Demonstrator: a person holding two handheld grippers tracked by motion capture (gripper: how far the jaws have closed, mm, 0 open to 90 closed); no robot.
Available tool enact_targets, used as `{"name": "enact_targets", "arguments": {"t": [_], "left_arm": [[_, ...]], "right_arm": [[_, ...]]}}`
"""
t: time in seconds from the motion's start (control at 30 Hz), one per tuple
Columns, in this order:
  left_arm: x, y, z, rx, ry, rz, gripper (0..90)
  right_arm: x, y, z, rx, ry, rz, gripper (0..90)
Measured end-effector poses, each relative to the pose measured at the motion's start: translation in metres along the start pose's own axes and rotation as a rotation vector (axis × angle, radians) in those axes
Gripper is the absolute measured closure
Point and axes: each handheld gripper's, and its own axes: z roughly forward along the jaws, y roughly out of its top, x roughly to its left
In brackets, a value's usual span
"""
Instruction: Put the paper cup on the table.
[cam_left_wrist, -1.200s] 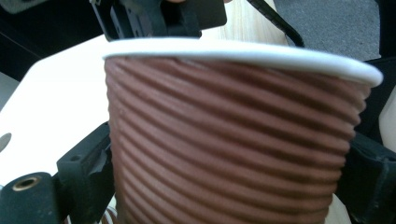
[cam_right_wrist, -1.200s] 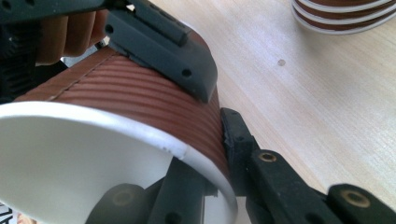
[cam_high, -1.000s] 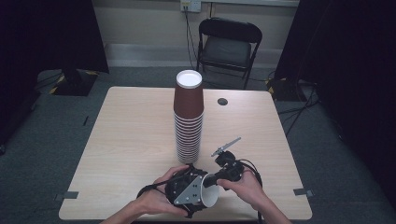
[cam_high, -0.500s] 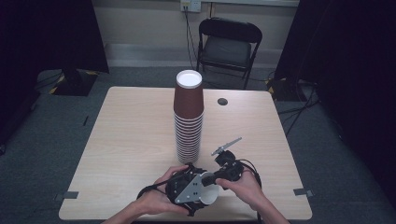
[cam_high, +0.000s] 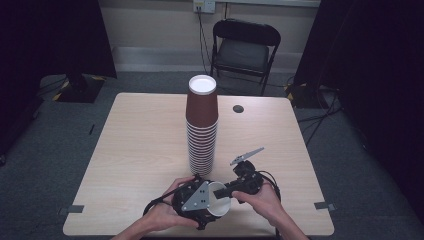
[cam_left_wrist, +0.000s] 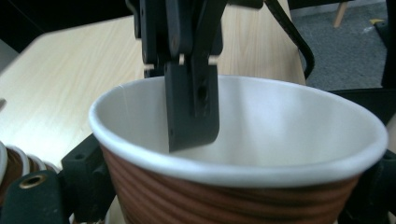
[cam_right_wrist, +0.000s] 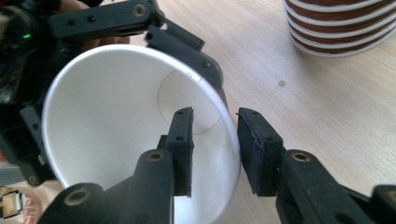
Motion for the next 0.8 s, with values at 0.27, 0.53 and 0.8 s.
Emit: {"name": "enact_targets", "arguments": {"t": [0.27,0.53,0.8], "left_arm": [[0.011,-0.011,-0.014,-0.019,0.018,-0.088,10.4],[0.019,-0.021,-0.023,-0.037,0.022,-0.184,10.4],[0.023,-0.029,-0.032,-0.051,0.045,-0.231,10.3]], "right_arm": [[-0.001,-0.001,-0.005,-0.093,0.017,0.001,61.8],[-0.001,-0.001,-0.009,-0.172,0.006,-0.040,57.7],[0.000,-0.004,-0.013,-0.246,-0.038,-0.102,52.7]]}}
